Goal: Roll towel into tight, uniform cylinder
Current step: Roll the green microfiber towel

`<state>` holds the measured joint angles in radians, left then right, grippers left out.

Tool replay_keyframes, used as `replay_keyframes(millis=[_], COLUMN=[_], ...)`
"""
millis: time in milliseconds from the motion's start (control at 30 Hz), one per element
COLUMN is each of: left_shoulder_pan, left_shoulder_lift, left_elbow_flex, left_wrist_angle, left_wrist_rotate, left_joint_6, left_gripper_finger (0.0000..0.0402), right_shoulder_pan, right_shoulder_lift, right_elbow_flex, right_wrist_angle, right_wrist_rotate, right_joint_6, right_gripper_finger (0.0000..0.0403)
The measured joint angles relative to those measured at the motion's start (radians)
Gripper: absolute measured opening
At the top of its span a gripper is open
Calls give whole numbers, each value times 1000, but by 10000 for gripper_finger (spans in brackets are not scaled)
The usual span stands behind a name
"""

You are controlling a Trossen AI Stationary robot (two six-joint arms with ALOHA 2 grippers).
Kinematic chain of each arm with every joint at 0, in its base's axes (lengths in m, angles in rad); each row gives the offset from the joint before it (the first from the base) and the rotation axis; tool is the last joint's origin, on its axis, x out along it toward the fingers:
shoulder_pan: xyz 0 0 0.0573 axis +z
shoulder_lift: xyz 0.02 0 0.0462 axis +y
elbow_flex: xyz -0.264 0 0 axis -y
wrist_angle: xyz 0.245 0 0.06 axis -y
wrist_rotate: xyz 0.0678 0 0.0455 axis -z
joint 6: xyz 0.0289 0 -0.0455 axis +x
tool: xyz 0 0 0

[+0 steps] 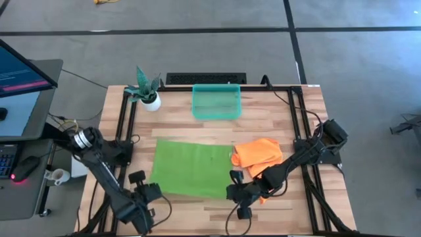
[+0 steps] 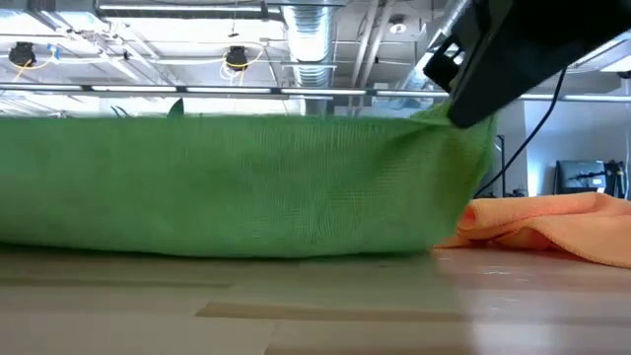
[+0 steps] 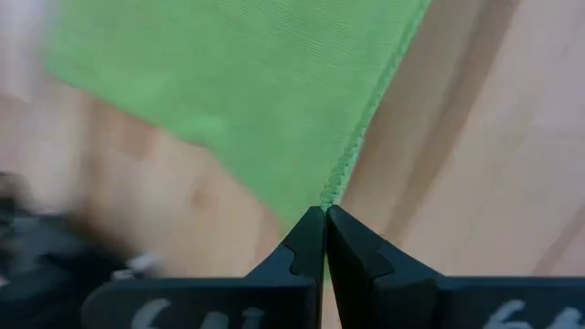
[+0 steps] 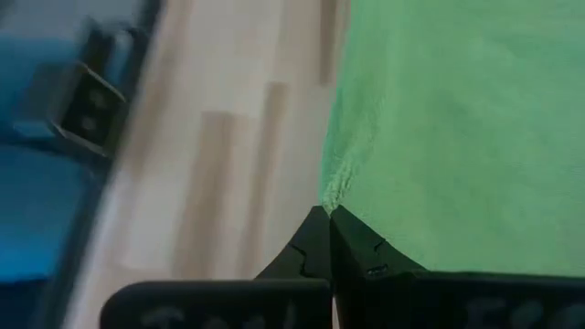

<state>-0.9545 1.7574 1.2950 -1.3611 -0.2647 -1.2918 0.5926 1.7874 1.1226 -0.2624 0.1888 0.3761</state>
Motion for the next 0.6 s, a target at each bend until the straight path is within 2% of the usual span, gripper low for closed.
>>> replay_keyframes(millis=[133, 200, 600], left_shoulder_pan=[-1, 12, 160], left_shoulder_lift=[1, -6, 29], left_elbow_flex=[46, 44, -59], left_wrist_angle=[-219, -209, -210], left_wrist_rotate=[-143, -194, -240], left_joint_6=[-120, -129, -142], left_gripper_finger=[0, 0, 0], right_shoulder_pan=[-26, -46, -182], right_shoulder_lift=[-2, -3, -3], right_elbow_flex=[27, 29, 28], right_wrist_angle=[-108, -148, -214], right_wrist_rotate=[31, 49, 92], right_joint_6=[-32, -31, 21], right_gripper_finger=[10, 10, 10])
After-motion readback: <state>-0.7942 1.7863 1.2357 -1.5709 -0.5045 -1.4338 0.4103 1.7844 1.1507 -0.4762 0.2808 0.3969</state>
